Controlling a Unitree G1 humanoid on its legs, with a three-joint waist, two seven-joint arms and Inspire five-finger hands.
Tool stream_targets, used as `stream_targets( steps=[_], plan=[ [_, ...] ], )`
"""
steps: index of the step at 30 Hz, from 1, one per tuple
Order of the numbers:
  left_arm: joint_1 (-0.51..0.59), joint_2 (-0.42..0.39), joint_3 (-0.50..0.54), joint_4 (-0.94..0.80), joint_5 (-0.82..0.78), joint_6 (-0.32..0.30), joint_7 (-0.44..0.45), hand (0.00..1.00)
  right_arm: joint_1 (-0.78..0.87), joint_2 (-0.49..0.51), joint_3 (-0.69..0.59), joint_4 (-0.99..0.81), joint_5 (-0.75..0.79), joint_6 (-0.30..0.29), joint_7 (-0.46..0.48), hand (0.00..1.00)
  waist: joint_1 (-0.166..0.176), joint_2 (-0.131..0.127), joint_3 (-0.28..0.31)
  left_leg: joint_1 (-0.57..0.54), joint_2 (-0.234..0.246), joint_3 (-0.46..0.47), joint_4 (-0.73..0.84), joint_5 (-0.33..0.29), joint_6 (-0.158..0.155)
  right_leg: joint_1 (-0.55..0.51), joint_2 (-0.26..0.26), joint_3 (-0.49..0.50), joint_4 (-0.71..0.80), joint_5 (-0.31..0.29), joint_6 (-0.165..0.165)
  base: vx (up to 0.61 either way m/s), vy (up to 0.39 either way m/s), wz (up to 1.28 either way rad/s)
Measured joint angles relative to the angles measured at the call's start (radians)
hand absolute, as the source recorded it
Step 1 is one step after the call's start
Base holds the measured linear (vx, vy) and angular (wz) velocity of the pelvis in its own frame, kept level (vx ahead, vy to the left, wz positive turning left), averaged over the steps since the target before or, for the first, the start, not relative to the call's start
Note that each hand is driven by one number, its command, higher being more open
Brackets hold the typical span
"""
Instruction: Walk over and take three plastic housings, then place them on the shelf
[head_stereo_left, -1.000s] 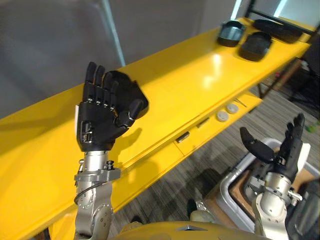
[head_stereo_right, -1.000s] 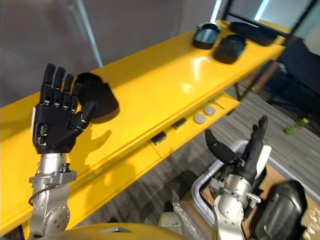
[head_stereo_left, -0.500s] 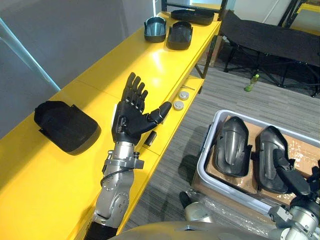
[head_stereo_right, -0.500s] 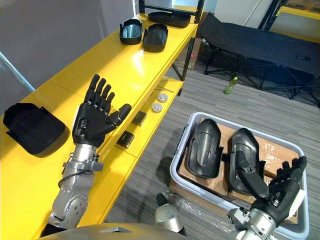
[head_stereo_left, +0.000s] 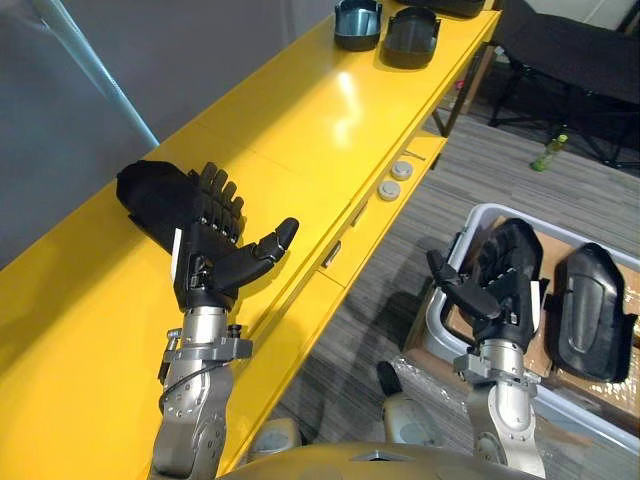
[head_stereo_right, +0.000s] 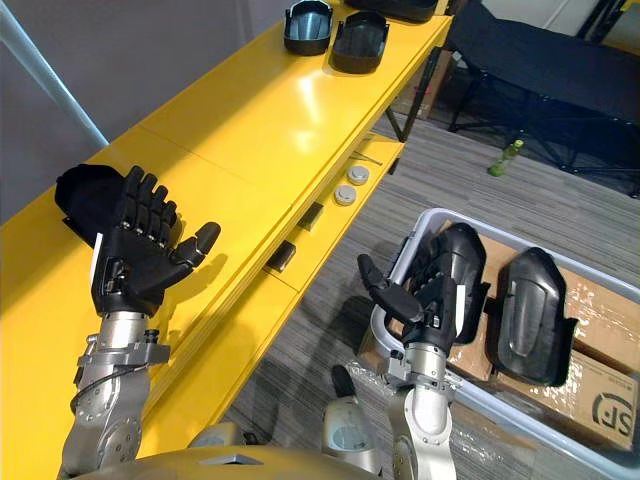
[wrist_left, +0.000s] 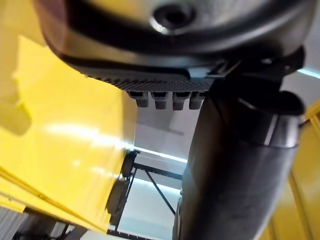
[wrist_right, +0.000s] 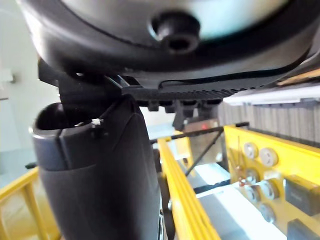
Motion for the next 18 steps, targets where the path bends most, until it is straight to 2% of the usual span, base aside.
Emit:
stream_targets(
  steps=[2, 3, 4, 5, 6, 7, 8, 9, 11, 12, 14, 15, 16, 17, 18],
  plan=[
    [0.012, -0.001, -0.011, 0.0, 0.0, -0.003, -0.009, 1.0, 0.014, 0.01, 0.024, -0.002, 0.041, 0.0, 0.036, 1.0, 0.009, -0.018, 0.015, 0.009, -0.005, 0.035, 0.022, -0.011, 0.014, 0.001, -0.008, -0.053, 0.001, 0.025, -0.002, -0.2, 0.019, -0.6],
    [0.011, 0.001, -0.018, 0.006, 0.0, -0.003, -0.011, 1.0, 0.013, 0.005, 0.06, -0.001, 0.071, 0.0, 0.065, 1.0, 0.014, -0.02, 0.027, 0.004, 0.004, 0.075, 0.029, -0.006, 0.032, -0.002, -0.007, -0.101, -0.045, 0.112, -0.02, -0.33, 0.002, -0.76],
    [0.008, -0.005, -0.016, 0.009, 0.0, -0.003, -0.014, 1.0, 0.005, -0.001, 0.076, 0.0, 0.075, -0.001, 0.068, 1.0, 0.016, -0.008, 0.032, -0.005, 0.014, 0.099, 0.026, 0.002, 0.039, -0.017, -0.014, -0.131, -0.025, 0.102, -0.037, -0.36, -0.02, -0.69],
    [-0.009, -0.003, -0.018, 0.023, -0.007, -0.003, -0.021, 1.0, -0.028, -0.019, 0.115, 0.011, 0.075, -0.001, 0.067, 1.0, 0.017, -0.015, 0.028, -0.024, 0.018, 0.118, 0.022, 0.024, 0.046, -0.07, -0.024, -0.22, 0.139, -0.016, -0.094, -0.21, -0.014, -0.37],
    [-0.018, -0.002, -0.018, 0.03, -0.014, -0.003, -0.029, 1.0, -0.057, -0.03, 0.134, 0.026, 0.071, -0.001, 0.065, 1.0, 0.019, -0.011, 0.029, -0.028, 0.018, 0.123, 0.013, 0.038, 0.046, -0.087, -0.036, -0.258, 0.219, -0.072, -0.105, -0.22, -0.025, -0.26],
    [-0.036, -0.001, -0.023, 0.052, -0.042, 0.0, -0.048, 1.0, -0.127, -0.054, 0.18, 0.071, 0.031, -0.001, 0.045, 1.0, 0.024, -0.007, 0.03, -0.029, 0.029, 0.131, -0.005, 0.066, 0.045, -0.091, -0.069, -0.327, 0.358, -0.157, -0.128, -0.15, -0.046, -0.13],
    [-0.059, -0.002, -0.03, 0.08, -0.058, 0.004, -0.067, 1.0, -0.203, -0.072, 0.223, 0.124, -0.017, -0.001, 0.007, 1.0, 0.032, 0.005, 0.029, -0.04, 0.056, 0.134, -0.009, 0.086, 0.037, -0.081, -0.103, -0.375, 0.463, -0.212, -0.147, -0.14, -0.073, -0.12],
    [-0.067, -0.002, -0.035, 0.091, -0.069, 0.004, -0.074, 1.0, -0.244, -0.075, 0.25, 0.152, -0.03, -0.001, -0.009, 1.0, 0.038, 0.014, 0.031, -0.048, 0.073, 0.134, -0.009, 0.095, 0.028, -0.068, -0.124, -0.391, 0.504, -0.232, -0.149, -0.12, -0.138, -0.2],
    [-0.081, -0.001, -0.037, 0.123, -0.111, 0.006, -0.106, 1.0, -0.325, -0.059, 0.331, 0.213, -0.033, -0.001, -0.058, 1.0, 0.08, 0.025, 0.024, -0.076, 0.136, 0.147, -0.016, 0.13, -0.013, -0.005, -0.233, -0.417, 0.556, -0.254, -0.149, -0.12, -0.244, -0.38],
    [-0.08, 0.0, -0.037, 0.126, -0.119, 0.009, -0.114, 1.0, -0.333, -0.048, 0.338, 0.218, -0.034, 0.0, -0.059, 1.0, 0.089, 0.023, 0.02, -0.083, 0.151, 0.154, -0.019, 0.139, -0.028, 0.008, -0.263, -0.417, 0.549, -0.253, -0.149, -0.09, -0.343, -0.6],
    [-0.08, 0.008, -0.036, 0.128, -0.128, 0.022, -0.127, 1.0, -0.34, -0.029, 0.349, 0.222, -0.034, 0.005, -0.062, 1.0, 0.11, 0.012, 0.009, -0.1, 0.223, 0.199, -0.023, 0.174, -0.09, 0.027, -0.36, -0.404, 0.458, -0.23, -0.123, -0.07, -0.478, -0.91],
    [-0.081, 0.012, -0.037, 0.129, -0.129, 0.023, -0.128, 1.0, -0.336, -0.03, 0.35, 0.223, -0.035, 0.007, -0.063, 1.0, 0.109, 0.007, 0.006, -0.099, 0.245, 0.212, -0.025, 0.185, -0.109, 0.026, -0.368, -0.4, 0.42, -0.223, -0.114, -0.05, -0.519, -1.1],
    [-0.083, 0.022, -0.037, 0.129, -0.138, 0.023, -0.134, 1.0, -0.327, -0.03, 0.349, 0.223, -0.034, 0.01, -0.067, 1.0, 0.1, -0.011, -0.005, -0.097, 0.282, 0.226, -0.035, 0.21, -0.155, 0.031, -0.37, -0.388, 0.312, -0.172, -0.097, -0.03, -0.788, -0.89],
    [-0.091, 0.041, -0.038, 0.132, -0.158, 0.022, -0.146, 1.0, -0.301, -0.029, 0.34, 0.223, -0.031, 0.018, -0.052, 1.0, 0.077, -0.044, -0.025, -0.088, 0.305, 0.232, -0.065, 0.24, -0.202, 0.055, -0.354, -0.388, 0.228, -0.118, 0.016, -0.02, -0.739, -0.7],
    [-0.104, 0.044, -0.046, 0.145, -0.161, 0.024, -0.147, 1.0, -0.287, -0.033, 0.324, 0.224, -0.03, 0.027, -0.041, 1.0, 0.064, -0.049, -0.033, -0.083, 0.32, 0.227, -0.086, 0.262, -0.2, 0.069, -0.34, -0.398, 0.221, -0.179, 0.104, -0.01, -0.764, -0.35]
  ],
)
